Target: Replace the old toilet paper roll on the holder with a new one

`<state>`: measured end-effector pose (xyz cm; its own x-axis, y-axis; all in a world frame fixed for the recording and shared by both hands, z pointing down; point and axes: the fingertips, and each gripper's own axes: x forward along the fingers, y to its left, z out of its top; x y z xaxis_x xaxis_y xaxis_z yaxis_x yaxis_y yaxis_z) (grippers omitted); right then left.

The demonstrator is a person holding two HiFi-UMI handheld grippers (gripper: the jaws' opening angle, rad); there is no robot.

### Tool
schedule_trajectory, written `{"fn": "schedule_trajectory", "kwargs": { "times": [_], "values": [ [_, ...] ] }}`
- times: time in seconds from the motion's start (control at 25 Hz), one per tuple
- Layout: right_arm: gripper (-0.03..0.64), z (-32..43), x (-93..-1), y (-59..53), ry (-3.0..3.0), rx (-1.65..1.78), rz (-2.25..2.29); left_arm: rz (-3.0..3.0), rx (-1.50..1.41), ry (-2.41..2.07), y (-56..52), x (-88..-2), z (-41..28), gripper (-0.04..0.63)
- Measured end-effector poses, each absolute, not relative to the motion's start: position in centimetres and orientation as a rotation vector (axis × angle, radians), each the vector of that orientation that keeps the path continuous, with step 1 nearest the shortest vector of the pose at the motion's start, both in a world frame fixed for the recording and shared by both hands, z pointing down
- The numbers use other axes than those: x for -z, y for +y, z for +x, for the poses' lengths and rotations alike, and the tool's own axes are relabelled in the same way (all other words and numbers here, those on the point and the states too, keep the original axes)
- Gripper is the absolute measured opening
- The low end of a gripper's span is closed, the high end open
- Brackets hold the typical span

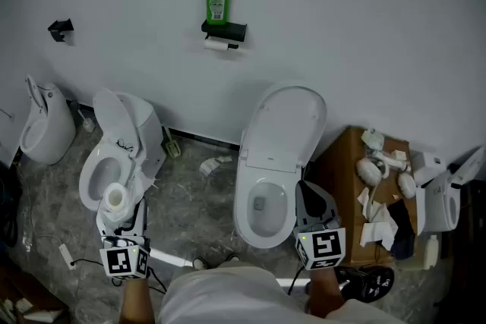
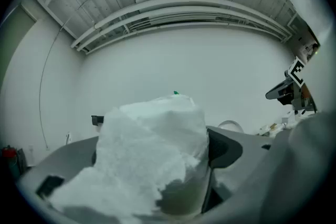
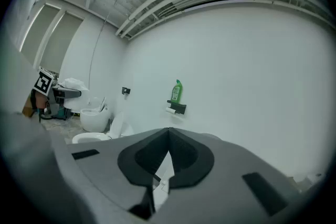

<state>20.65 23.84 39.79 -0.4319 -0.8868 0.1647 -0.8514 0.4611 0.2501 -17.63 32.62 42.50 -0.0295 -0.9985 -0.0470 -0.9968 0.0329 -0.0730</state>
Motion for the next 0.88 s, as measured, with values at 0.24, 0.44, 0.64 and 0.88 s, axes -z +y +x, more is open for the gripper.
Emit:
{"fn": "schedule_trajectory", "kwargs": {
  "times": [0.24, 0.44, 0.64, 0.88],
  "values": [
    [-0.002, 20.8, -40.4, 24.6, -2.456, 0.158, 1.457, -2.159, 0.027, 2.189, 32.9, -42.9, -16.6, 0.356],
    [-0.002, 20.9, -40.2, 24.5, -2.499, 0.175, 1.426, -2.188, 0.016, 2.161, 32.9, -42.9, -15.3, 0.356],
    [-0.002, 20.8, -39.9, 24.1, -2.493, 0.241, 1.409, -2.193, -0.006, 2.13, 33.0, -42.3, -14.3, 0.356],
    [0.019, 20.9, -39.8, 23.1, -2.496, 0.263, 1.384, -2.188, -0.023, 2.124, 32.7, -41.6, -13.6, 0.356]
  ]
}}
